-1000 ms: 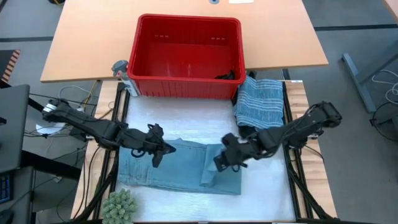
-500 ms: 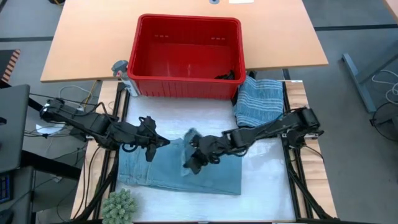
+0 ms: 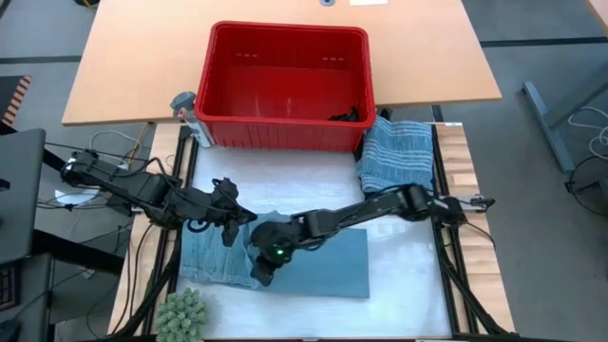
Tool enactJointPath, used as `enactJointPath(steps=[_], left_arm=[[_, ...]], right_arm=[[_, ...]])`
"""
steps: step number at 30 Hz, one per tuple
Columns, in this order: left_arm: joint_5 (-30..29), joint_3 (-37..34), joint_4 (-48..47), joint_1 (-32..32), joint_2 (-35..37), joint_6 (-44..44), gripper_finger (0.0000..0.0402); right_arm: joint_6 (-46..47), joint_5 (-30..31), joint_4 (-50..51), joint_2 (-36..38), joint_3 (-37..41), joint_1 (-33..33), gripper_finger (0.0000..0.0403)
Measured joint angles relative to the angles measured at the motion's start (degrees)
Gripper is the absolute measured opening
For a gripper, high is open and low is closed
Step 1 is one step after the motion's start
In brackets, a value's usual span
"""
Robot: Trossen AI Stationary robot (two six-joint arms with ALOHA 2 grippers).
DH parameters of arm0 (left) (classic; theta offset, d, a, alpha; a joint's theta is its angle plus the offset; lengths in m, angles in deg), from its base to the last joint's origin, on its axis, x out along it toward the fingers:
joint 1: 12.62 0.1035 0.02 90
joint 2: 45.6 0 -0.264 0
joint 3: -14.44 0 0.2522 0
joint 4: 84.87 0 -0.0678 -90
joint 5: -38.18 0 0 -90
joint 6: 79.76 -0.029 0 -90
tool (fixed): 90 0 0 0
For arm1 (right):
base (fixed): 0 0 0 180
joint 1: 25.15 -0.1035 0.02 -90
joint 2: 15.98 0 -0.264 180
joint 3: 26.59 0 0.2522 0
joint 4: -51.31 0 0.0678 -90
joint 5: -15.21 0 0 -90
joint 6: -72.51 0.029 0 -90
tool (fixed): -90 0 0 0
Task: Fold Laundry from Bin
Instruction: Fold the light blue pants
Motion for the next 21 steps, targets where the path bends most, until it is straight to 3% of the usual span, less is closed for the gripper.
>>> enactJointPath(steps=[7,17,21], left_arm=[[0.0,0.0,-1.39,0.0,-0.02,0.33,0.0],[0.0,0.0,-2.39,-0.02,-0.02,0.45,0.0],[-0.04,0.0,-2.54,-0.02,-0.02,0.44,0.0]], right_arm=[[-0.36,-3.17,0.49,-7.58,-7.82,1.33,0.0023],[-3.78,-1.83,1.49,-7.6,-11.03,3.45,0.0025],[-7.71,1.84,2.45,-7.6,-11.03,3.35,0.0036]])
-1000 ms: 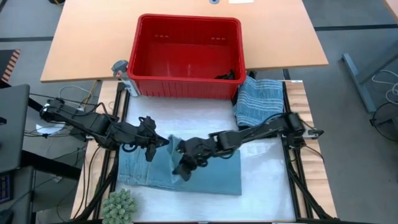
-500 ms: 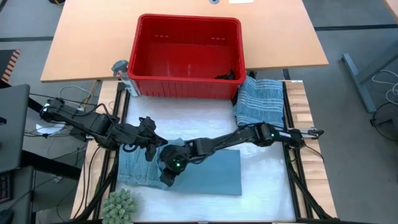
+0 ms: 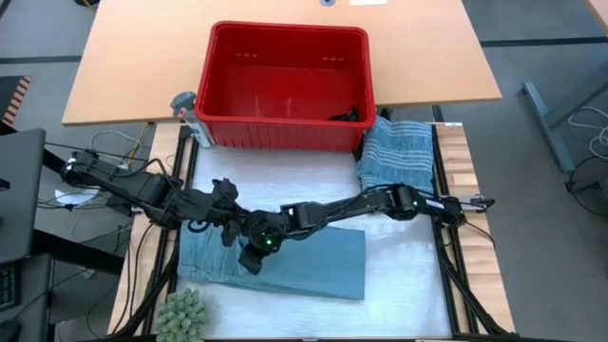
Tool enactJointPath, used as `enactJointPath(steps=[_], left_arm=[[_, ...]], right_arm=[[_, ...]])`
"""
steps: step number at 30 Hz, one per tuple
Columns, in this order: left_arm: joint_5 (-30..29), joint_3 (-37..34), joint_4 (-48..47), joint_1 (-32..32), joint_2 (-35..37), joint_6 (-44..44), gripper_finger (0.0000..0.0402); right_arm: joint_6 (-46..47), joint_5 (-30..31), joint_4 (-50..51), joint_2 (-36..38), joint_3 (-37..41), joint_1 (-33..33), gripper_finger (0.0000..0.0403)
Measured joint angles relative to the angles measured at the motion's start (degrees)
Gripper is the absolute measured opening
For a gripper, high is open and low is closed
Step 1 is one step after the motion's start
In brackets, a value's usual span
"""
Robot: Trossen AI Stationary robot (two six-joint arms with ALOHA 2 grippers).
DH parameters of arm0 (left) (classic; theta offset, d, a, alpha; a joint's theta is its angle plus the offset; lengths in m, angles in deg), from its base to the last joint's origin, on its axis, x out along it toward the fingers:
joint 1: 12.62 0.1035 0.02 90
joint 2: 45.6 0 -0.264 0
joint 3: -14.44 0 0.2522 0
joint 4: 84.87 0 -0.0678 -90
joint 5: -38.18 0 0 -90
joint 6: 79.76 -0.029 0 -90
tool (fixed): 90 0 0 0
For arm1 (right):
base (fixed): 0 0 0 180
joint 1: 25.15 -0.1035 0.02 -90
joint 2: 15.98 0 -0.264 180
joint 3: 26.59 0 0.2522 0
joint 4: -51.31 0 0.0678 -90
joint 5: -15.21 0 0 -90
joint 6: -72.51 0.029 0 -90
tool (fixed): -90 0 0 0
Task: Fold Laundry from Bin
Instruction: Fold the light blue pants
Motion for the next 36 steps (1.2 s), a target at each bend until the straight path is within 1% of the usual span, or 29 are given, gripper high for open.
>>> enactJointPath(steps=[3,6,10,18,19,21,24,27,28,31,33,36], left_arm=[[-0.16,0.0,-0.59,0.0,0.0,-0.01,0.0],[-1.19,0.0,-1.27,0.02,0.0,0.0,0.0],[-1.31,0.0,-1.26,0.02,0.0,0.0,0.0],[-1.22,0.0,-2.58,0.0,0.0,-0.01,0.0],[-1.26,0.02,-3.38,0.02,0.0,0.02,0.0],[-1.31,0.04,-5.5,0.02,0.0,0.84,0.0],[-1.07,0.02,-9.79,0.0,0.0,3.71,0.0],[-1.3,0.0,-11.85,-0.67,-0.02,7.75,0.0],[-1.59,0.0,-12.27,-1.15,-0.09,8.89,0.0],[-2.07,-0.95,-11.61,-2.82,-1.64,13.43,0.0],[-1.52,-2.39,-11.75,-4.46,-3.55,17.11,0.0],[-0.87,-3.64,-11.07,-6.88,-8.31,20.11,0.0]], right_arm=[[-1.82,3.5,-0.38,0.0,0.0,-0.12,0.0053],[-2.86,3.88,-0.48,0.0,0.02,-0.05,0.0067],[-6.76,2.81,-0.87,0.0,0.02,-0.14,0.0086],[-7.82,2.61,-0.84,0.0,0.02,-0.4,0.0147],[-7.8,2.05,-0.68,0.0,0.02,-0.33,0.0153],[-7.82,-1.38,0.05,0.14,0.03,-0.27,0.0161],[-8.64,-6.46,4.48,1.9,0.13,-0.73,0.0163],[-12.42,-6.5,15.16,5.38,-0.07,-2.78,0.016],[-13.57,-4.88,19.92,6.71,-0.11,-3.76,0.016],[-13.86,3.99,33.37,9.33,-0.02,-6.83,0.016],[-10.44,11.18,40.33,10.97,0.09,-9.05,0.016],[-0.94,19.4,47.5,13.64,0.02,-11.58,0.016]])
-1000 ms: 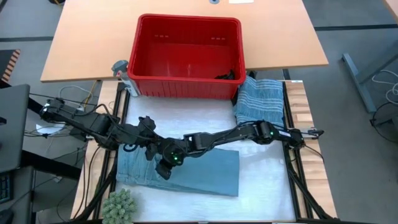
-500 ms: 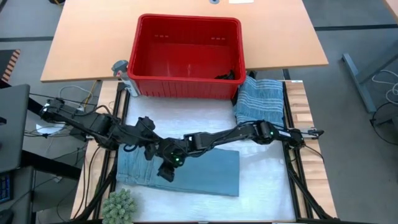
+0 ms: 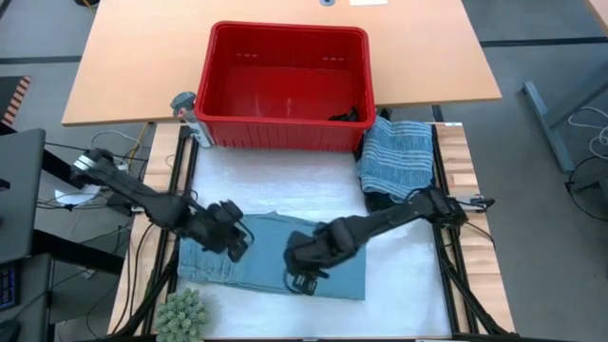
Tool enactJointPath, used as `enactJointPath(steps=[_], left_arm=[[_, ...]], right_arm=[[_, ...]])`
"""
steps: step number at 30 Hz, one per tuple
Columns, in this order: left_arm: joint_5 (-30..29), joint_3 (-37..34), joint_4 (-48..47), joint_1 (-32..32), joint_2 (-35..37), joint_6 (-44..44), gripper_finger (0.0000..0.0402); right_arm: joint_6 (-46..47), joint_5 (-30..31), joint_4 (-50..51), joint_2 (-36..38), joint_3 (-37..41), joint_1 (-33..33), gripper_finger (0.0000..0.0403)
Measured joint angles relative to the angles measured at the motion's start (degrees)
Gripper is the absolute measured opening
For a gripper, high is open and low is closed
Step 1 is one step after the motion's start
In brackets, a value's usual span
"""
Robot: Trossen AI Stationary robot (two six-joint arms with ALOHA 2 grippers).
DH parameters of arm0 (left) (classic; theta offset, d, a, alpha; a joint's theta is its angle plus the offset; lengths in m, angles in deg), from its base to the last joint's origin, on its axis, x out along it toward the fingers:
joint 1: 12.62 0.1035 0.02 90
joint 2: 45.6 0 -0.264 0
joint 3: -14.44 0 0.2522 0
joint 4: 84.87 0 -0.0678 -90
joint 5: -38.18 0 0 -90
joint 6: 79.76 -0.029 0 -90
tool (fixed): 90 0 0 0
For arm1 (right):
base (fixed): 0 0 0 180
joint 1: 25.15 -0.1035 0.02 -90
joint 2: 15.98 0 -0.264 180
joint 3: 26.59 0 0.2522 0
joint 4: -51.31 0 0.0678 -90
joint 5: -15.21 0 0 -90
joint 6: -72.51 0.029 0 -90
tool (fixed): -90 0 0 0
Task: Fold Laundry from Bin
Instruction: Fold the light blue pants
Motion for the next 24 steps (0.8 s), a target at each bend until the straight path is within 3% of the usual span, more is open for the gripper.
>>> enactJointPath(steps=[4,7,16,24], left_arm=[[0.1,-0.06,1.46,-1.1,-7.67,2.84,0.0],[2.33,-0.06,2.82,-1.24,-13.18,5.76,0.0],[9.89,-0.06,-0.2,-2.98,-24.45,5.14,0.0],[14.18,-0.01,-1.26,-4.79,-27.33,3.92,0.0]], right_arm=[[14.33,9.34,13.06,0.97,-0.07,-3.24,0.0167],[26.14,10.7,21.76,0.48,0.66,-5.6,0.018],[48.66,7.58,21.56,1.9,10.38,-11.39,0.0216],[66.42,-1.46,15.34,5.94,27.05,-14.34,0.022]])
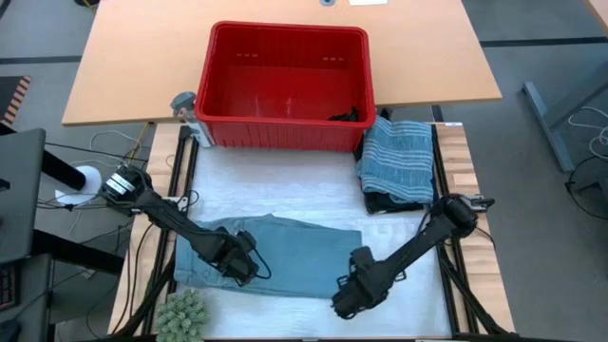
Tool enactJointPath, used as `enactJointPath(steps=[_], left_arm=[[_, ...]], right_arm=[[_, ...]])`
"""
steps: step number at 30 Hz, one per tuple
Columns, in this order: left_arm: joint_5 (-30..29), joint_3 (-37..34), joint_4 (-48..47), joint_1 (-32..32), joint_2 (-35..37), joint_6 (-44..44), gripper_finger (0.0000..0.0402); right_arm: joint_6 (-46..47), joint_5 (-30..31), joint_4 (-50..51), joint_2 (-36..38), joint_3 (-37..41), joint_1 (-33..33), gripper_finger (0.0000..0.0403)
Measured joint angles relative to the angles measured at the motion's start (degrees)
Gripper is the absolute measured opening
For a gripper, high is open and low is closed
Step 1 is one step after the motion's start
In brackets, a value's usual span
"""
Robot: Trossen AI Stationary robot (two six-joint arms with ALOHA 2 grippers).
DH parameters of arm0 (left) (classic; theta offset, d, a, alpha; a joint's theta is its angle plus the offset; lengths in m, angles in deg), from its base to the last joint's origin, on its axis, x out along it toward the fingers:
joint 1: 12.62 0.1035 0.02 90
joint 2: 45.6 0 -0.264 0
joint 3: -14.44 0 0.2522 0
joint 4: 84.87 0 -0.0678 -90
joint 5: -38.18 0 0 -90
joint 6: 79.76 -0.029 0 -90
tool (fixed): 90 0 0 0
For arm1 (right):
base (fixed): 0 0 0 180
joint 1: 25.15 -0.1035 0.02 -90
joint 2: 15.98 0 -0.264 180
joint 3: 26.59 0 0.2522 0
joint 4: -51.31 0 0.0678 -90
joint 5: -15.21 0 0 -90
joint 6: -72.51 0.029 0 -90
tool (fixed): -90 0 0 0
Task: Fold Laundry from Bin
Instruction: Fold the light blue pants
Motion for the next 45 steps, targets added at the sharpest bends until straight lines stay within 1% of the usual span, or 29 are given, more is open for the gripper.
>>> enactJointPath(steps=[2,5,8,13,17,23,25,27,29,32,33,36,39,45], left_arm=[[0.23,0.0,-0.21,0.02,0.0,-0.05,0.0],[0.48,0.0,-0.43,-0.07,0.0,-0.61,0.0],[0.42,0.0,-0.43,-0.09,0.0,-0.65,0.0],[0.28,-0.02,-0.45,-0.09,0.0,-1.54,0.0],[0.22,-0.02,-0.29,-0.09,0.0,-1.53,0.0],[0.22,-0.04,-0.04,-0.09,0.0,-1.54,0.0],[0.26,-0.06,0.02,-0.09,0.0,-1.8,0.0],[0.25,-0.07,0.38,-0.02,0.0,-2.52,0.0],[0.22,-0.07,0.72,0.0,0.0,-2.63,0.0],[-0.8,-0.07,1.57,0.09,0.0,-2.63,0.0],[-1.01,-0.08,1.82,0.25,0.0,-2.67,0.0],[-1.04,-0.09,4.38,1.33,0.0,-4.27,0.0],[-0.87,-0.09,9.04,3.0,0.0,-6.56,0.0],[-0.88,-0.09,14.86,7.3,0.0,-10.71,0.0]], right_arm=[[2.47,0.47,-7.92,3.38,5.34,-0.13,0.022],[5.78,5.5,-20.29,9.11,13.78,-0.07,0.022],[8.23,8.45,-27.71,13.55,22.31,-0.41,0.022],[9.17,8.52,-41.8,18.61,33.52,-1.11,0.022],[8.35,11.23,-52.38,18.88,38.54,-1.13,0.022],[5.71,10.0,-60.42,15.62,41.49,0.89,0.022],[3.55,10.0,-61.86,14.53,41.43,1.24,0.0214],[2.99,9.94,-62.09,13.99,41.45,1.47,0.0191],[2.8,9.69,-61.65,13.88,41.43,1.59,0.0146],[2.75,10.03,-59.63,14.36,41.47,1.57,0.0047],[2.86,10.04,-58.97,14.61,41.47,1.59,0.0037],[3.53,9.99,-56.42,15.79,41.49,1.58,0.0037],[4.11,9.99,-51.48,18.48,41.86,1.0,0.0037],[9.83,12.15,-40.22,27.86,41.78,-2.4,0.0037]])
